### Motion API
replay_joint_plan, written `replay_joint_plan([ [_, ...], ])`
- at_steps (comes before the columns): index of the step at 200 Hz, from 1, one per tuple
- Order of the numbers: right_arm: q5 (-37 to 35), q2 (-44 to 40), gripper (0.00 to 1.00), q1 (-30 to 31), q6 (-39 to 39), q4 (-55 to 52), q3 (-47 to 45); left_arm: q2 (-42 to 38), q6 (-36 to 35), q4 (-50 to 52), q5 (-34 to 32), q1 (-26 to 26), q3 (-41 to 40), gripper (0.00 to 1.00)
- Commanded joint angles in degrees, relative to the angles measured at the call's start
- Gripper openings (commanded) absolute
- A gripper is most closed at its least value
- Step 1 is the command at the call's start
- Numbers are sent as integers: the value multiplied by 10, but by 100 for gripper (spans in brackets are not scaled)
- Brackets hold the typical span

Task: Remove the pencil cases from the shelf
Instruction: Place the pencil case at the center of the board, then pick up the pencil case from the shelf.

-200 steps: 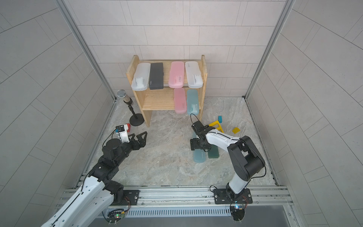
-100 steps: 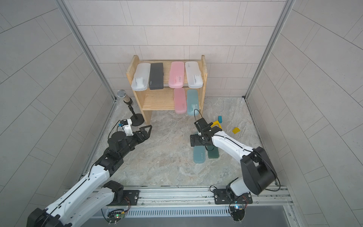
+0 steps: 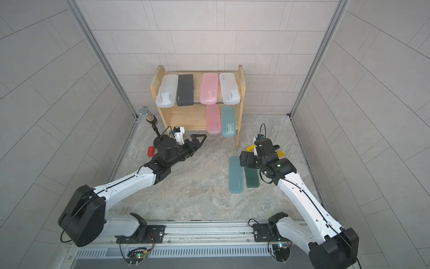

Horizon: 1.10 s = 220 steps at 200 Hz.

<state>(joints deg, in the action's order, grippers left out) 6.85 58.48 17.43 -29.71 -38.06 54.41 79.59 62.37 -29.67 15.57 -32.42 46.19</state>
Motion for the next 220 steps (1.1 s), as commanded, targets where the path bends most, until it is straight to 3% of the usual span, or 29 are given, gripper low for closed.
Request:
replay_joint_plan([
  [1, 26, -8, 100, -21, 9, -25, -4, 33, 18, -39, 11, -6, 39, 99],
  [57, 54, -6, 100, -56, 29, -29, 12, 84, 7, -21, 10, -5, 86, 98],
  [176, 63, -6, 100, -78, 48, -25, -22, 191, 60, -119, 2, 3, 133, 94],
  [220, 61, 1, 100, -79, 55, -25, -21, 203, 63, -123, 4, 6, 145, 81],
])
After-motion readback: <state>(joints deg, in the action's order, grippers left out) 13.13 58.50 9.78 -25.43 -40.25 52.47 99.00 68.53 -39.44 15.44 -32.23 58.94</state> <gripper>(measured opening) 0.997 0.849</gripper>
